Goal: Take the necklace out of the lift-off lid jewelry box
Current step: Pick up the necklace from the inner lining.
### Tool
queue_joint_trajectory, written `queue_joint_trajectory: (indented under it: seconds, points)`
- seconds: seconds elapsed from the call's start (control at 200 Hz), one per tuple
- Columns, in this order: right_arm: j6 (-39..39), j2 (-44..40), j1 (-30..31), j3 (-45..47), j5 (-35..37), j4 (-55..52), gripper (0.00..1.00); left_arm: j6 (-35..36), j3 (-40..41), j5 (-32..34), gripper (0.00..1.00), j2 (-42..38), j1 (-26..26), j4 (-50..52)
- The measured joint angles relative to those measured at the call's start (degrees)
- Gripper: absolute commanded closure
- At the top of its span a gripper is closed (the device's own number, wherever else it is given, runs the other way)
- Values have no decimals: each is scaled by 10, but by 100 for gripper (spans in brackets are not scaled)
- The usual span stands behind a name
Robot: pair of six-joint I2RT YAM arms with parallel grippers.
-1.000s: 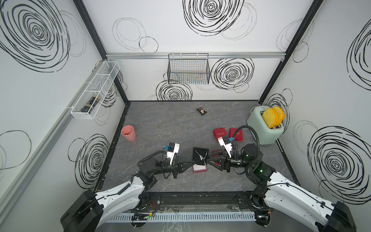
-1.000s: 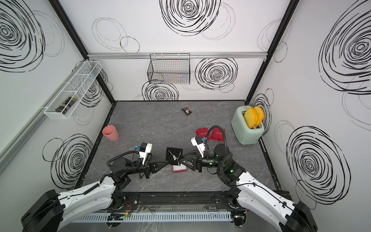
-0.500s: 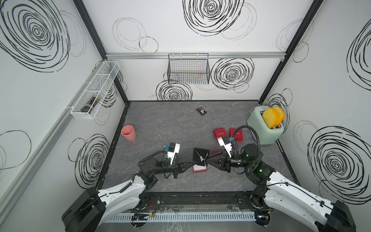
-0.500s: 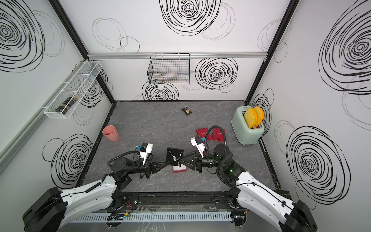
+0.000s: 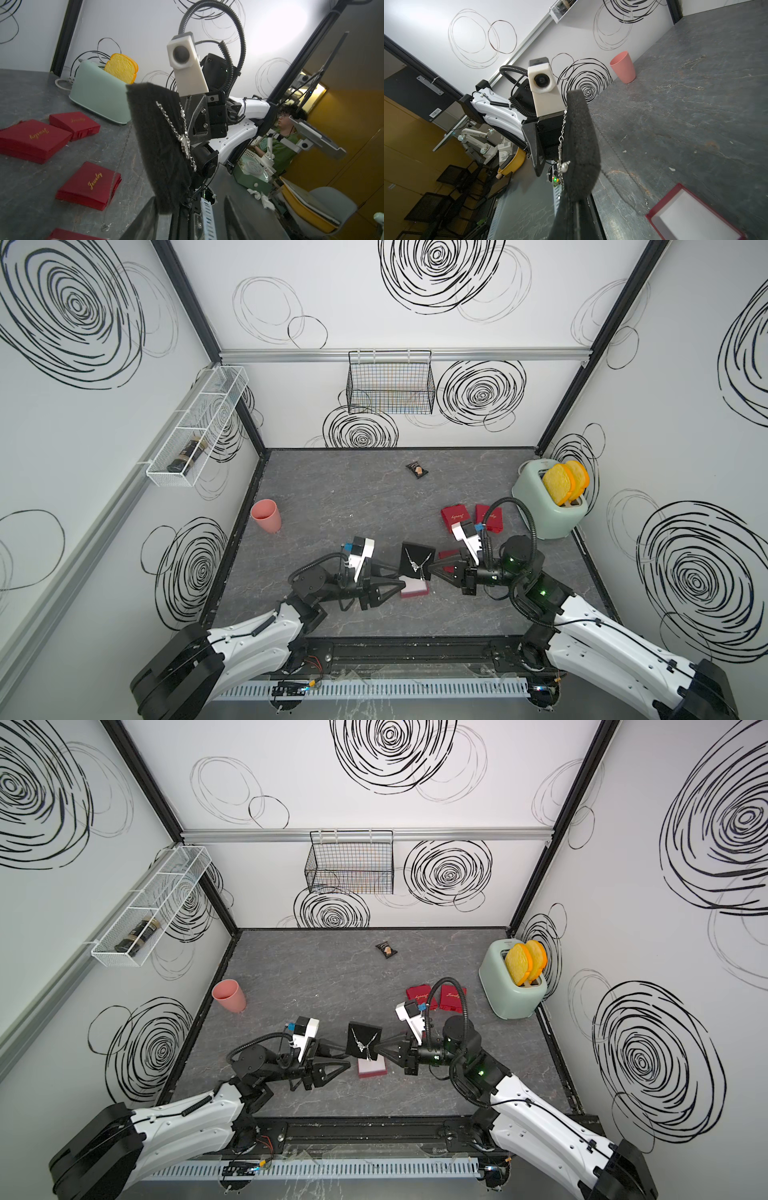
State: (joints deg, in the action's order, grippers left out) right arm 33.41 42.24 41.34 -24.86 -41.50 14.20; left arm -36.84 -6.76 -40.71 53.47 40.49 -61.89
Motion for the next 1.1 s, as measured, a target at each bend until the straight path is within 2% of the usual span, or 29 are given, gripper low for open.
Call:
queue_joint_trajectory:
  seconds: [0.245, 0.45, 0.77, 1.011, 1.101]
  points:
    - [-11, -20, -6, -7, 1, -56, 99, 76, 4, 127, 36, -84, -5, 156]
    - [10, -9, -6, -7, -35, -52, 100, 132, 5, 199, 41, -96, -9, 226]
    - [38, 25, 6, -21, -96, -45, 99, 181, 5, 190, 46, -81, 24, 214]
    - [41, 37, 19, -25, -107, -44, 99, 196, 5, 153, 46, -84, 39, 183]
    - [41, 43, 29, -25, -107, -44, 99, 198, 5, 147, 49, -86, 41, 175]
